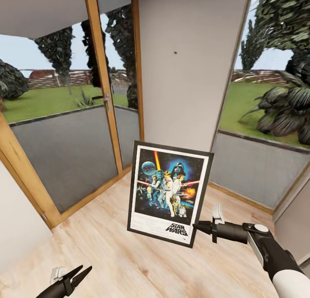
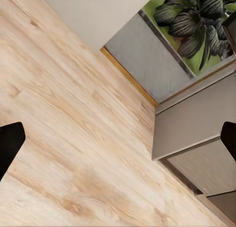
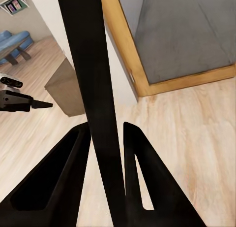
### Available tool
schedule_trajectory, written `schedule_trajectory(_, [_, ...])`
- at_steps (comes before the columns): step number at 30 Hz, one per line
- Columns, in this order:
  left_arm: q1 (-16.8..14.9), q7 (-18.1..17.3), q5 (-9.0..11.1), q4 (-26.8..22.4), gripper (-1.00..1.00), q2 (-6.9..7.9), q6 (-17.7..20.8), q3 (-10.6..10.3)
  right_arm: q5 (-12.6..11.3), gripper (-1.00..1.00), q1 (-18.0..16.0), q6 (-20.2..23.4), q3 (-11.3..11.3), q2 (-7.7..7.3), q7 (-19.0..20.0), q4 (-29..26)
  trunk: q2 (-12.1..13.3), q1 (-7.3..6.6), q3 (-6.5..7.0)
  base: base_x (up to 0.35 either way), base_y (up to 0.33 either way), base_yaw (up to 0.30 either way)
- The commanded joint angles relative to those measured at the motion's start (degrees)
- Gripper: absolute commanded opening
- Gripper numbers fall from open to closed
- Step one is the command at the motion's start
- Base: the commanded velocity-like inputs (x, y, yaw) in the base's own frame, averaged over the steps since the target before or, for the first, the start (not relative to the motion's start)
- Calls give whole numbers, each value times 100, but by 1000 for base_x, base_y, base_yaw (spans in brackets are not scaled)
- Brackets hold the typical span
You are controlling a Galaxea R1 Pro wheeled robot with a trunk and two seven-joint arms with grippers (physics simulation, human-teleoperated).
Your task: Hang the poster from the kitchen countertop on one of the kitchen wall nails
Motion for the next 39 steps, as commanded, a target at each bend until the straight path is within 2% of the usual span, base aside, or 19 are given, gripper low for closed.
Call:
schedule_trajectory(1, [-4, -7, 42, 1, 100, 1, -35, -49, -10, -100, -5, 42, -7, 0, 31, -1, -12, 6, -12, 268, 244, 0])
schedule_trajectory(27, [-4, -7, 42, 1, 100, 2, -35, -45, -12, -100, -5, 49, -7, 0, 31, -1, -12, 6, -12, 268, 244, -1])
schedule_trajectory(39, [-6, -7, 42, 1, 100, 1, -35, -44, -10, -100, -5, 50, -7, 0, 31, -1, -12, 6, -12, 268, 244, -189])
